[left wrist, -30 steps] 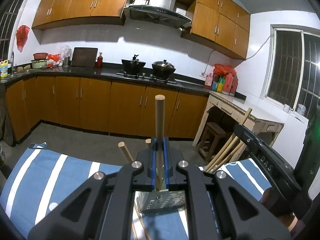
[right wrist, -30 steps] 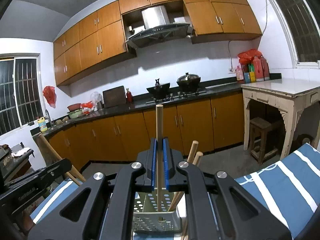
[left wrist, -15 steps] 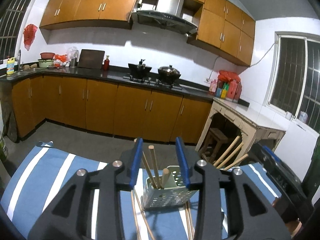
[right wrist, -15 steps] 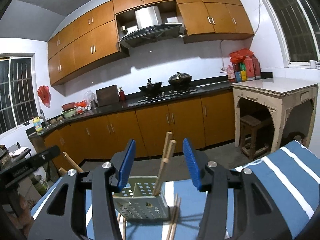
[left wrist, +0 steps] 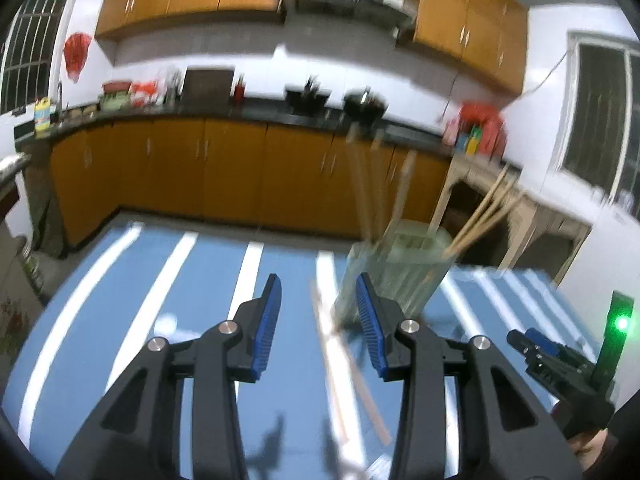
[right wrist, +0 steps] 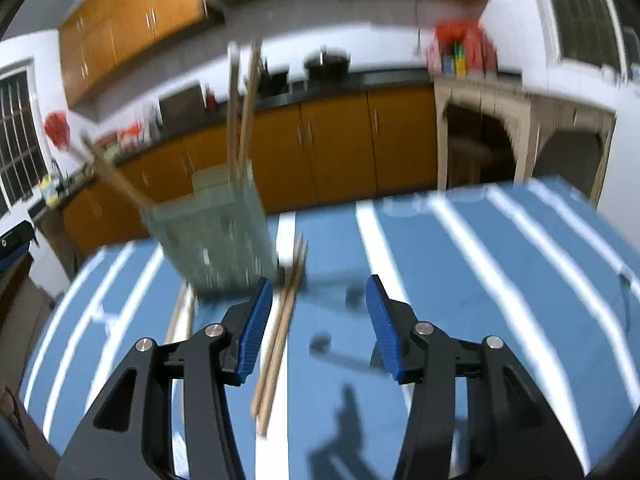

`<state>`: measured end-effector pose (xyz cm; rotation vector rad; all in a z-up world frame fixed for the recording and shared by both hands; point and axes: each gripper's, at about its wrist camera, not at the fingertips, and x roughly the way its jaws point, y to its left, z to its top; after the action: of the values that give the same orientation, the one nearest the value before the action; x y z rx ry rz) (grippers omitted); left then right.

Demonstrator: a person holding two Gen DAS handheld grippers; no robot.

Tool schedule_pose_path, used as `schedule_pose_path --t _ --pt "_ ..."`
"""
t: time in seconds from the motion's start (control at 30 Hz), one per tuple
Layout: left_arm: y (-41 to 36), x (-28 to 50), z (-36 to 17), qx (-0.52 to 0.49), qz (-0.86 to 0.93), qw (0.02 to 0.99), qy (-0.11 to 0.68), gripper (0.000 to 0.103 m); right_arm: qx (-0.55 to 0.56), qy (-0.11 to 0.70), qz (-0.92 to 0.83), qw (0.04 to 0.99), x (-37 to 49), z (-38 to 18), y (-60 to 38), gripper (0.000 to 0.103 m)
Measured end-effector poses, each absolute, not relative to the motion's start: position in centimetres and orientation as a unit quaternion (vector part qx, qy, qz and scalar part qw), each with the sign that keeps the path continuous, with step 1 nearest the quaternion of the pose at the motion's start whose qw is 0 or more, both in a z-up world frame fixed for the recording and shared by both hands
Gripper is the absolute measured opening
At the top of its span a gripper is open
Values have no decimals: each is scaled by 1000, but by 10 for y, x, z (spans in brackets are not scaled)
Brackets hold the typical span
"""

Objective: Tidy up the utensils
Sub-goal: 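Open both grippers to release the chopsticks and pull back, then grasp a chopstick with the left gripper while the right gripper grasps another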

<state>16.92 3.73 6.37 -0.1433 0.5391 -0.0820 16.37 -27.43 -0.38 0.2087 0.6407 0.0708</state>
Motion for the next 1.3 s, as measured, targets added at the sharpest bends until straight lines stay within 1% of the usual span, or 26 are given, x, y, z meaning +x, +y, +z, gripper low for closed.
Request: schedule_pose_path --t 0.07,0.17,0.27,0.5,0.57,0.63,0.67,0.77,0.9,0.93,0.97,1.17,1.3 --pt "39 172 39 -59 -27 954 293 39 99 343 46 933 170 -21 -264 33" --pt "39 176 7 -45 -13 944 327 39 108 378 59 918 178 -43 -253 28" --pt "38 176 -14 -44 -10 935 351 39 114 399 65 908 188 -54 -245 27" --pt "34 180 -29 -45 -16 928 369 39 96 412 68 903 193 -63 -232 26" --pt "32 182 -30 -45 -18 927 372 39 88 416 66 903 194 -68 -230 22" --pt "31 183 -32 -45 -18 926 374 39 81 412 62 905 194 -68 -229 22" --pt "30 183 -33 -45 -19 926 375 39 76 412 60 906 194 -68 -229 19" --pt "31 185 -34 -46 -20 924 378 39 71 416 56 905 194 -72 -229 17" --pt "29 189 -38 -50 -24 921 385 39 53 412 53 908 192 -72 -224 17" --pt "28 190 -40 -51 -27 920 387 39 50 413 51 908 192 -72 -224 15" --pt "27 191 -41 -53 -28 919 389 39 44 413 43 908 193 -72 -225 9" --pt "14 197 -49 -51 -49 912 403 39 90 409 -17 908 197 -72 -263 8" --pt "-1 206 -59 -42 -56 907 416 39 104 408 -28 906 196 -73 -280 8"
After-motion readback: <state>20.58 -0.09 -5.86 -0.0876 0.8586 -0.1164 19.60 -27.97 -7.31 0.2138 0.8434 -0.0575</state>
